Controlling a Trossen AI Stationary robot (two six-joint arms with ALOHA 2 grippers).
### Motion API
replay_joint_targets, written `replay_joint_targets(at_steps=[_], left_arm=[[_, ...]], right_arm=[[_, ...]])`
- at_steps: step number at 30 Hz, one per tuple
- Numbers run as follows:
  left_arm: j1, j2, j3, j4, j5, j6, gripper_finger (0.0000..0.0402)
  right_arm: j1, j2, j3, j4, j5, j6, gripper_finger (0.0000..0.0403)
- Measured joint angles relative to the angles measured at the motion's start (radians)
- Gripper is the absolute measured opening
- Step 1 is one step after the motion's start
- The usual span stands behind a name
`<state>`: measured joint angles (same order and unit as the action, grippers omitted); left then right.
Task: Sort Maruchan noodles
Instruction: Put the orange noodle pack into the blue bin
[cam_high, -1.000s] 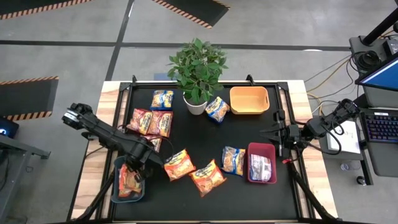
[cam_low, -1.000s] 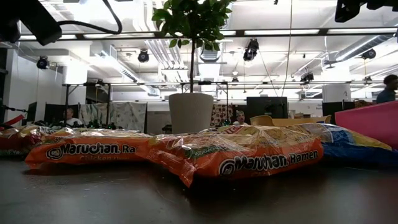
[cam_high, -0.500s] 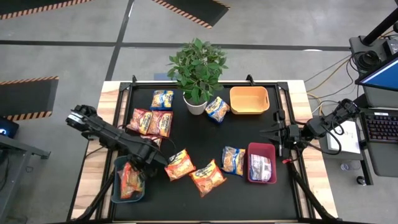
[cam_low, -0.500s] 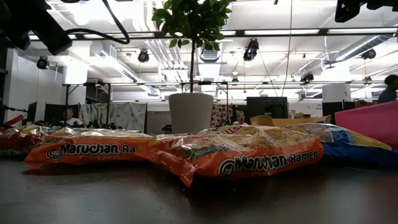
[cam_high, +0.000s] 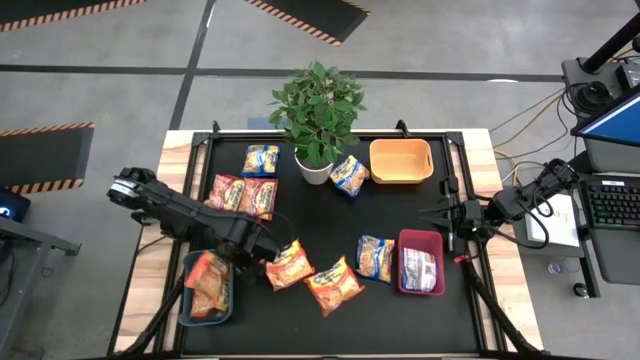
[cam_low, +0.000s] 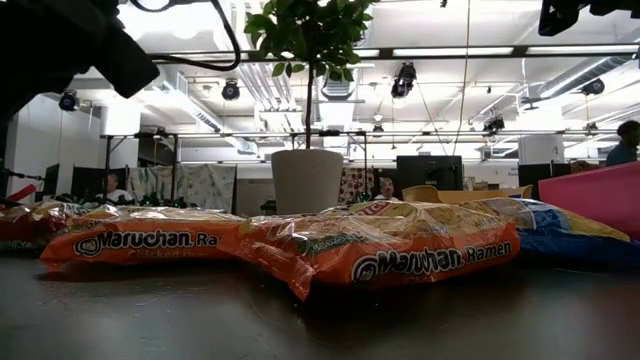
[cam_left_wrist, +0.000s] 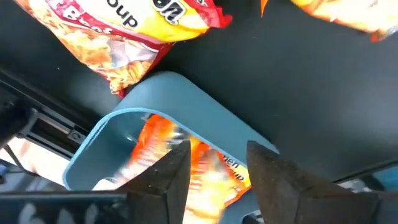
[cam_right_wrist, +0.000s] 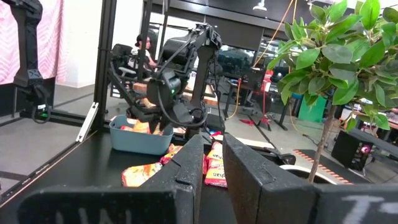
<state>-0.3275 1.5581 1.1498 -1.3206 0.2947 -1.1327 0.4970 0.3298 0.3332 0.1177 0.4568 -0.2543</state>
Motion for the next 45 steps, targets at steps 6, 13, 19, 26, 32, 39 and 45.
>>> replay_joint_targets(at_steps=[6, 13, 19, 26, 32, 39, 45], left_arm=[[0.007, 0.000, 0.069, -0.005, 0.002, -0.032, 0.0162], [-0.060, 0.000, 0.166, -0.039, -0.060, 0.133, 0.0164], [-0.215, -0.008, 0.165, -0.109, -0.151, 0.264, 0.0158], [-0.306, -0.114, 0.085, -0.154, -0.218, 0.272, 0.0157], [-0.306, -0.311, -0.045, -0.136, -0.307, 0.219, 0.0157], [-0.306, -0.473, -0.220, -0.028, -0.283, 0.164, 0.0157], [-0.306, -0.512, -0.294, 0.010, -0.236, 0.170, 0.0157]], right_arm=[[0.000, 0.000, 0.000, 0.000, 0.000, 0.000, 0.0052], [0.000, 0.000, 0.000, -0.004, 0.000, 0.000, 0.0052], [0.000, 0.000, 0.000, -0.004, 0.000, 0.001, 0.0052], [0.000, 0.000, 0.000, 0.030, -0.002, 0.017, 0.0052], [0.000, 0.000, 0.000, 0.027, -0.003, 0.018, 0.0052], [0.000, 0.000, 0.000, 0.018, -0.003, 0.035, 0.0052], [0.000, 0.009, 0.000, 0.016, -0.003, 0.037, 0.0052]])
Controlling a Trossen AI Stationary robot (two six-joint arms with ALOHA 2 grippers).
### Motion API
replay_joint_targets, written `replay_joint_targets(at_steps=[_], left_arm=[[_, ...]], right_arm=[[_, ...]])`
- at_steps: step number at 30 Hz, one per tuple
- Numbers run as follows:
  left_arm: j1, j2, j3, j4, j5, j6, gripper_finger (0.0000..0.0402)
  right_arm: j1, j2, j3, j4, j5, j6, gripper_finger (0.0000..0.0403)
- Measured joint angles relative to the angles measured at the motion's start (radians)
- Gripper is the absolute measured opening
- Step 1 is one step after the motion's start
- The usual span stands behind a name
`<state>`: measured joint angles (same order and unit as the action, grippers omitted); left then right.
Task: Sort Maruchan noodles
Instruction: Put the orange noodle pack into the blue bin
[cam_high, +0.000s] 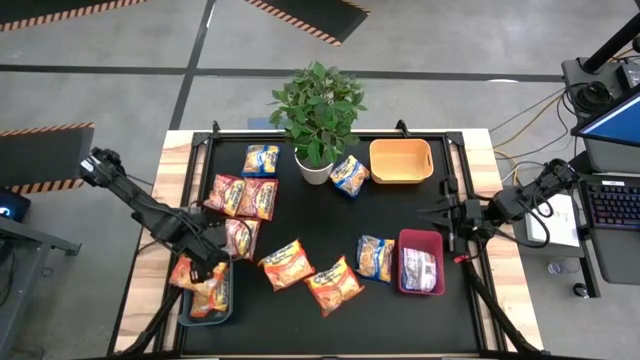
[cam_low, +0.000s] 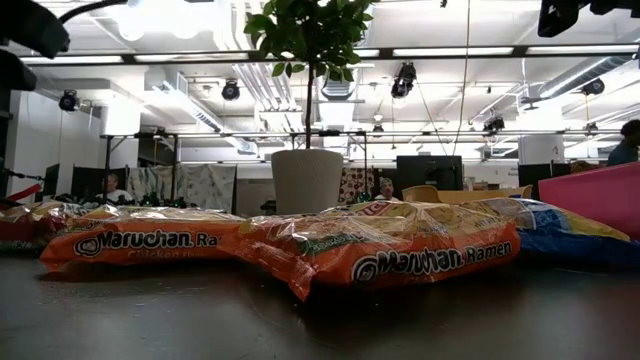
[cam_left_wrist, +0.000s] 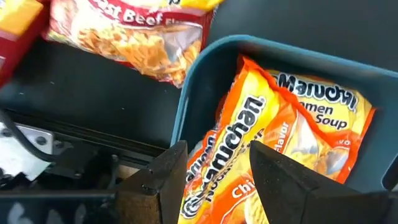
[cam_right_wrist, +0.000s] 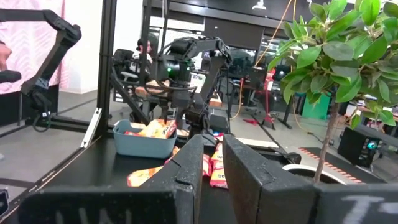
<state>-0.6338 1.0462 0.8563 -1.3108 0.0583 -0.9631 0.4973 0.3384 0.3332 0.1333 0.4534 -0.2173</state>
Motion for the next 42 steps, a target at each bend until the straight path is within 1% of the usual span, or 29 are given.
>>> replay_joint_targets(at_steps=[5, 10, 13, 18, 23, 26, 29, 31, 33, 36, 40, 42], left_arm=[[-0.002, -0.006, -0.030, 0.018, 0.066, -0.017, 0.0157], [-0.003, -0.006, -0.071, 0.093, 0.091, -0.024, 0.0157], [-0.002, -0.005, -0.095, 0.116, 0.123, -0.047, 0.0156], [-0.002, -0.006, -0.098, 0.134, 0.135, -0.056, 0.0141], [-0.002, -0.005, -0.098, 0.137, 0.143, -0.042, 0.0103], [-0.002, -0.005, -0.098, 0.137, 0.143, -0.040, 0.0069], [-0.002, -0.005, -0.097, 0.137, 0.151, -0.024, 0.0024], [-0.002, -0.004, -0.080, 0.133, 0.153, -0.021, 0.0007], [-0.003, -0.005, -0.046, 0.123, 0.120, -0.028, 0.0007], [-0.013, -0.005, 0.026, 0.083, 0.011, -0.043, 0.0001], [-0.027, 0.005, 0.145, -0.054, -0.149, -0.088, 0.0001], [-0.027, 0.012, 0.199, -0.104, -0.187, -0.095, 0.0000]], right_arm=[[0.000, 0.011, 0.000, 0.001, 0.000, -0.001, 0.0052], [0.000, 0.014, 0.000, 0.001, 0.000, -0.001, 0.0052], [0.000, 0.014, 0.000, 0.001, 0.000, -0.002, 0.0052], [0.000, 0.014, 0.000, 0.001, 0.000, -0.002, 0.0052], [0.000, 0.014, 0.000, 0.002, 0.000, -0.002, 0.0052], [0.000, 0.014, 0.000, 0.002, 0.000, -0.002, 0.0052], [0.000, 0.014, 0.000, 0.002, 0.000, -0.002, 0.0052], [0.000, 0.014, 0.000, 0.002, 0.000, -0.002, 0.0052], [0.000, 0.014, 0.000, 0.002, 0.000, -0.002, 0.0052], [0.000, 0.014, 0.000, 0.003, 0.000, -0.002, 0.0052], [0.000, 0.014, 0.000, 0.002, 0.000, -0.002, 0.0052], [0.000, 0.014, 0.000, 0.002, 0.000, -0.002, 0.0052]])
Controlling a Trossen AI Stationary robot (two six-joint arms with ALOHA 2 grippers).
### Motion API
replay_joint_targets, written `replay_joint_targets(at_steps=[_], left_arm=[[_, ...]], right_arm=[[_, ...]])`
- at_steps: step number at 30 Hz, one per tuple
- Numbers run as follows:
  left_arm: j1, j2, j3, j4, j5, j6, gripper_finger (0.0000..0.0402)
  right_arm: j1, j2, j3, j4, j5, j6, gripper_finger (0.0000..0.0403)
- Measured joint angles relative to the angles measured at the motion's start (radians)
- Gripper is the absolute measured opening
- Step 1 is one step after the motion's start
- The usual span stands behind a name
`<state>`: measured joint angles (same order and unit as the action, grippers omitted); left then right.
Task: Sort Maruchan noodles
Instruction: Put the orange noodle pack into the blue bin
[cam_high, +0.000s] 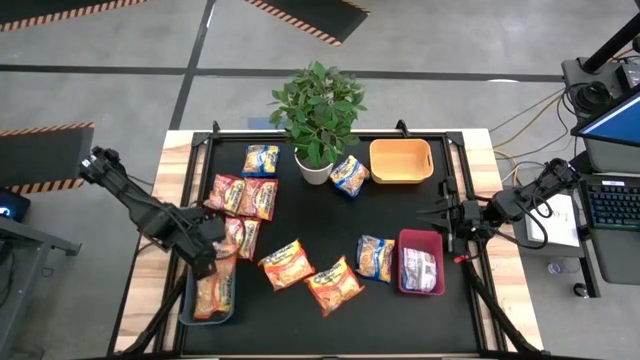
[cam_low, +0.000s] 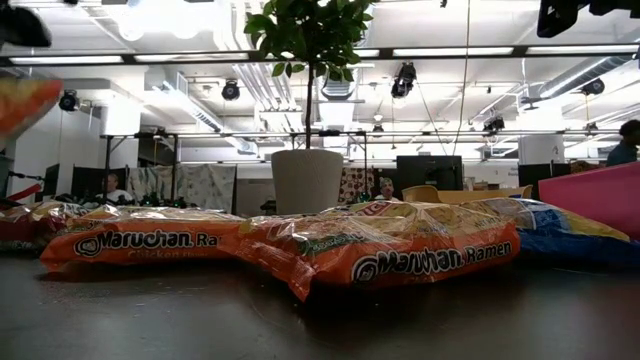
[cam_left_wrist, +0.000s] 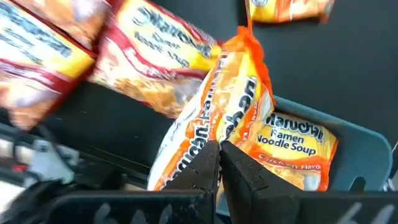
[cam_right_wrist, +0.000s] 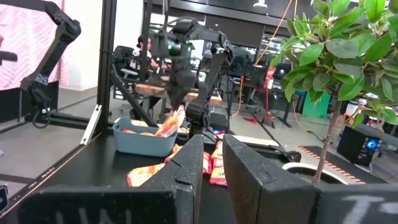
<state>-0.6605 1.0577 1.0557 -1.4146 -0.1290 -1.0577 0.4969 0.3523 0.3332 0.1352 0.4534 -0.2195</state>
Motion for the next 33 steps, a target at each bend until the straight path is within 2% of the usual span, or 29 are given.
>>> replay_joint_targets(at_steps=[5, 11, 17, 25, 33], left_arm=[[0.000, 0.034, 0.051, -0.023, -0.068, -0.003, 0.0000], [-0.015, 0.101, 0.016, -0.022, -0.007, 0.017, 0.0000], [-0.075, 0.157, 0.013, -0.016, -0.035, -0.019, 0.0000], [-0.253, 0.222, 0.013, -0.036, -0.200, -0.271, 0.0000], [-0.412, 0.353, 0.013, -0.057, -0.230, -0.509, 0.0000]], right_arm=[[0.000, 0.000, 0.000, 0.000, 0.000, 0.000, 0.0052], [0.000, 0.000, 0.000, 0.000, 0.000, 0.000, 0.0052], [0.000, 0.000, 0.000, -0.003, 0.000, 0.000, 0.0052], [0.000, 0.000, 0.000, -0.003, 0.000, 0.001, 0.0052], [0.000, 0.000, 0.000, 0.005, 0.001, 0.000, 0.0052]])
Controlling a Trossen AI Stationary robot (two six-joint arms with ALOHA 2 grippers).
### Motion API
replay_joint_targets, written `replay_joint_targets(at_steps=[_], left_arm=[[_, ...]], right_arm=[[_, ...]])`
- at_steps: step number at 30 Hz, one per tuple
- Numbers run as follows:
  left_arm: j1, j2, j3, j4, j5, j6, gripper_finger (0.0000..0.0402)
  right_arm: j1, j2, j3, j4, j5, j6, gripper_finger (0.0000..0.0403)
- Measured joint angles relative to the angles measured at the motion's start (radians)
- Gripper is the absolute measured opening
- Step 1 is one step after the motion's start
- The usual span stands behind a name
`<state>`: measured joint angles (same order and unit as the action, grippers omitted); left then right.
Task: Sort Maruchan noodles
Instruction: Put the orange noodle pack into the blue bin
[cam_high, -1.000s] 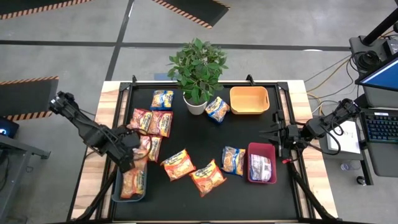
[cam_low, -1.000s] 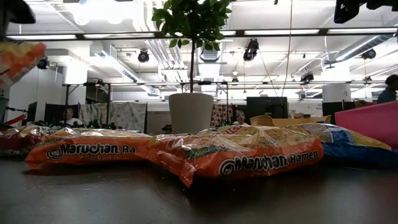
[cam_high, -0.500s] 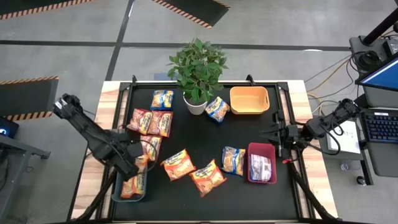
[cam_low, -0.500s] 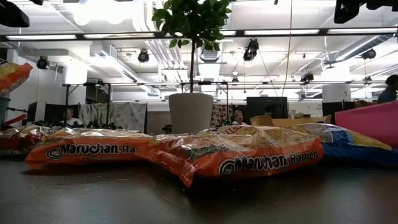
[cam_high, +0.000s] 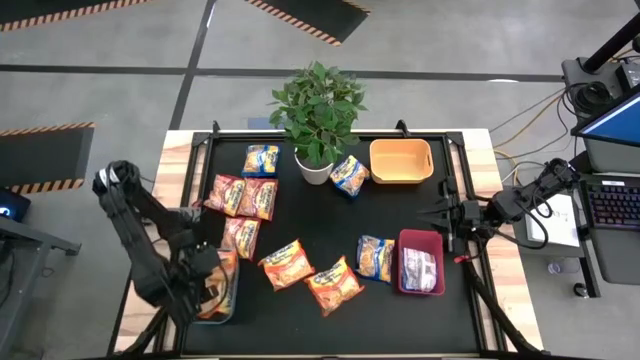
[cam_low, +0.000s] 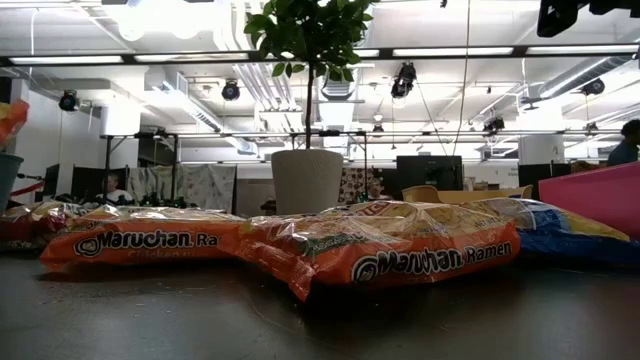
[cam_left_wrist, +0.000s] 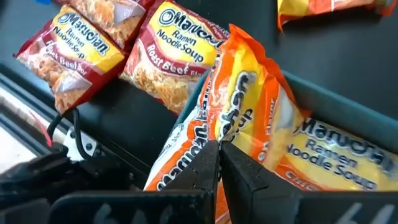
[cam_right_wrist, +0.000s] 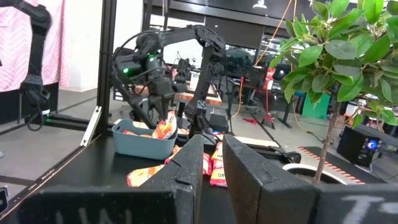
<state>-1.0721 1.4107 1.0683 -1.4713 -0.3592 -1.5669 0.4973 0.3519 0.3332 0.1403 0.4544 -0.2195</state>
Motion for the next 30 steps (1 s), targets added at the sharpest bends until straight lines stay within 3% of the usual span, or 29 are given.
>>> replay_joint_targets(at_steps=[6, 11, 16, 24, 30], left_arm=[[-0.032, 0.091, 0.017, -0.015, -0.100, -0.077, 0.0000], [-0.057, 0.136, 0.064, -0.098, -0.118, -0.156, 0.0000], [-0.096, 0.161, 0.068, -0.099, -0.284, -0.367, 0.0000], [-0.102, 0.296, 0.063, -0.103, -0.189, -0.426, 0.0000], [-0.103, 0.289, 0.079, -0.099, -0.177, -0.444, 0.0020]], right_arm=[[0.000, 0.000, 0.000, 0.000, 0.001, 0.001, 0.0052], [0.000, 0.000, 0.000, 0.000, 0.002, 0.000, 0.0052], [0.000, 0.000, 0.000, 0.000, 0.002, 0.000, 0.0052], [0.000, 0.000, 0.000, 0.000, 0.002, 0.000, 0.0052], [0.000, 0.000, 0.000, 0.000, 0.002, 0.002, 0.0052]])
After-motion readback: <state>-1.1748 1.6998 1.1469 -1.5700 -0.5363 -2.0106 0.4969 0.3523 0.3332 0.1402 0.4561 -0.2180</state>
